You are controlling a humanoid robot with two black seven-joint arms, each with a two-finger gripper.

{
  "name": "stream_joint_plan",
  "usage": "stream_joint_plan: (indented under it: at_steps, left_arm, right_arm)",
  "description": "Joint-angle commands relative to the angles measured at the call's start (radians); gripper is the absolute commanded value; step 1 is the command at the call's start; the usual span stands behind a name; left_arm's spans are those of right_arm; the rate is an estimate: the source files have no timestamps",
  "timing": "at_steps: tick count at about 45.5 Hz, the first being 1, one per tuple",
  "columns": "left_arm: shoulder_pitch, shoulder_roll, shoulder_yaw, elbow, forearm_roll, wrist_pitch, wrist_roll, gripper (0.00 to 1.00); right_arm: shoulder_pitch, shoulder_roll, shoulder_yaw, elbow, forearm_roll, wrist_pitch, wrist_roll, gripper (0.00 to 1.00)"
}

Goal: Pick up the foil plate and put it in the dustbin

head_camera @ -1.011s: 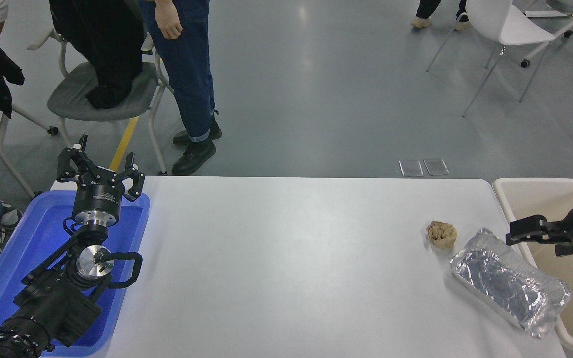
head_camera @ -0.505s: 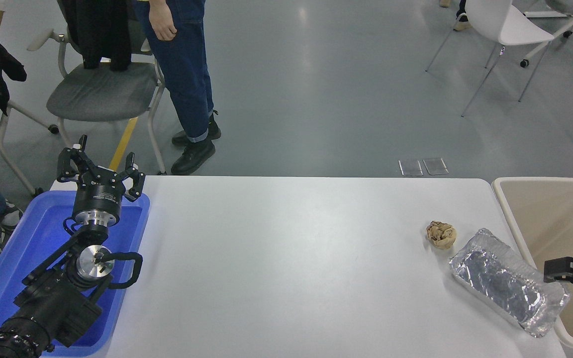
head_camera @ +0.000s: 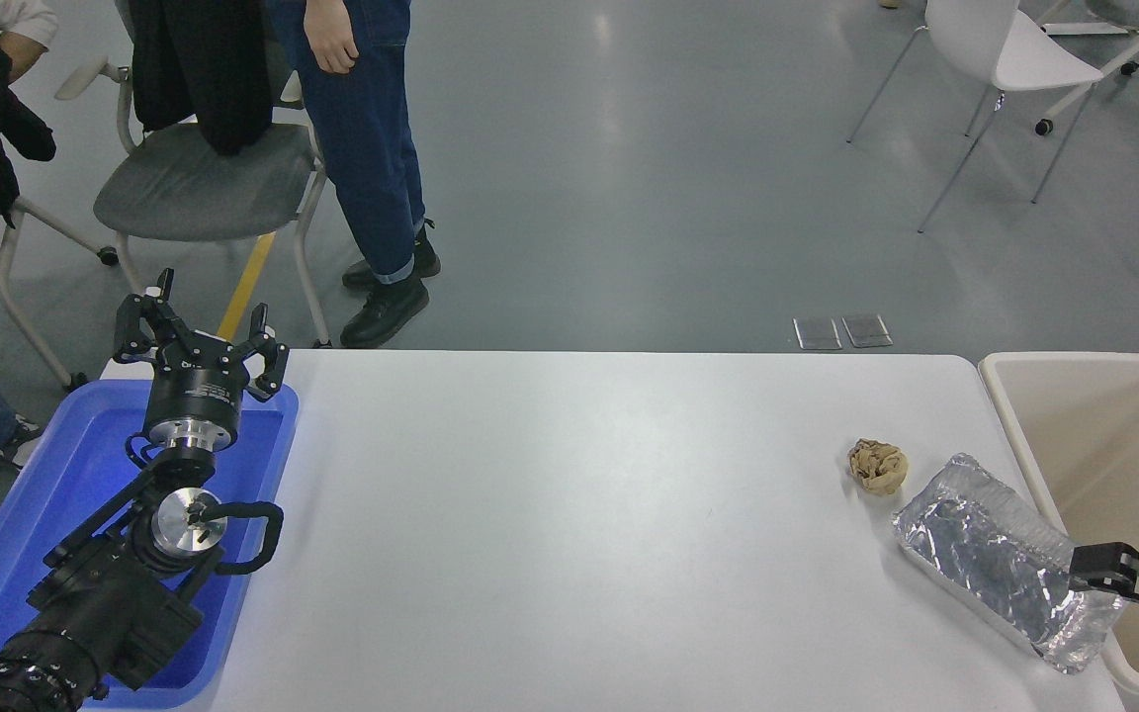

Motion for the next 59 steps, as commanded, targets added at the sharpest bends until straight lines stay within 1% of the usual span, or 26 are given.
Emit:
stream_joint_plan:
  at_steps: [1,9,11,12,17,21,22,23,25,26,27,29,30,41,48,52,54,59]
  left_arm:
    - [-0.002,0.0,0.0,0.001,0.0,0.0,0.0,0.99]
    - [0.0,0.0,0.0,0.0,0.0,0.0,0.0,0.99]
    - [-0.002,0.0,-0.002,0.0,0.0,0.0,0.0,0.99]
    - [-0.002,0.0,0.0,0.001,0.0,0.0,0.0,0.99]
    - [-0.002,0.0,0.0,0.0,0.0,0.0,0.0,0.99]
    - [-0.002,0.0,0.0,0.001,0.0,0.0,0.0,0.99]
    - [-0.002,0.0,0.0,0.0,0.0,0.0,0.0,0.99]
    - [0.0,0.0,0.0,0.001,0.0,0.0,0.0,0.99]
    - [0.0,0.0,0.0,0.001,0.0,0.0,0.0,0.99]
    - [0.0,0.0,0.0,0.0,0.0,0.0,0.0,0.99]
    - [0.0,0.0,0.0,0.0,0.0,0.0,0.0,0.99]
    - [-0.002,0.0,0.0,0.0,0.0,0.0,0.0,0.99]
    - [-0.002,0.0,0.0,0.0,0.0,0.0,0.0,0.99]
    - [0.0,0.0,0.0,0.0,0.0,0.0,0.0,0.99]
    - [-0.002,0.0,0.0,0.0,0.0,0.0,0.0,0.99]
    - [-0.002,0.0,0.0,0.0,0.0,0.0,0.0,0.99]
    - [-0.002,0.0,0.0,0.001,0.0,0.0,0.0,0.99]
    - [-0.002,0.0,0.0,0.0,0.001,0.0,0.0,0.99]
  right_arm:
    - [-0.111,0.047,0.071,-0.108,0.002,-0.004,0.0,1.0]
    - [-0.192,0.1,0.14,-0.165,-0.001,-0.004,0.0,1.0]
    - [-0.205,0.111,0.154,-0.177,-0.001,-0.004,0.0,0.98]
    - [-0.209,0.119,0.158,-0.185,-0.001,-0.004,0.0,0.97]
    - [-0.231,0.134,0.16,-0.212,-0.001,-0.004,0.001,0.84]
    - [-0.235,0.142,0.161,-0.223,-0.001,-0.005,0.003,0.63]
    - [-0.237,0.145,0.161,-0.226,-0.001,-0.005,0.003,0.56]
    - [-0.237,0.146,0.161,-0.229,-0.003,-0.005,0.003,0.47]
    - [-0.238,0.146,0.161,-0.232,-0.011,-0.005,0.003,0.23]
    - [-0.238,0.146,0.161,-0.235,-0.014,-0.005,0.003,0.15]
    - [-0.237,0.148,0.161,-0.237,-0.015,-0.005,0.003,0.1]
    - [-0.237,0.148,0.161,-0.239,-0.015,-0.005,0.003,0.07]
    - [-0.237,0.146,0.163,-0.24,-0.015,-0.005,0.003,0.0]
    - [-0.229,0.146,0.174,-0.236,-0.017,-0.01,0.004,0.0]
    - [-0.217,0.122,0.171,-0.217,-0.017,-0.007,0.01,0.0]
    - [-0.188,0.078,0.166,-0.18,-0.018,-0.002,0.01,0.0]
    - [-0.148,0.033,0.16,-0.141,-0.029,0.004,0.01,0.0]
    - [-0.058,-0.059,0.149,-0.067,-0.089,0.013,0.009,0.0]
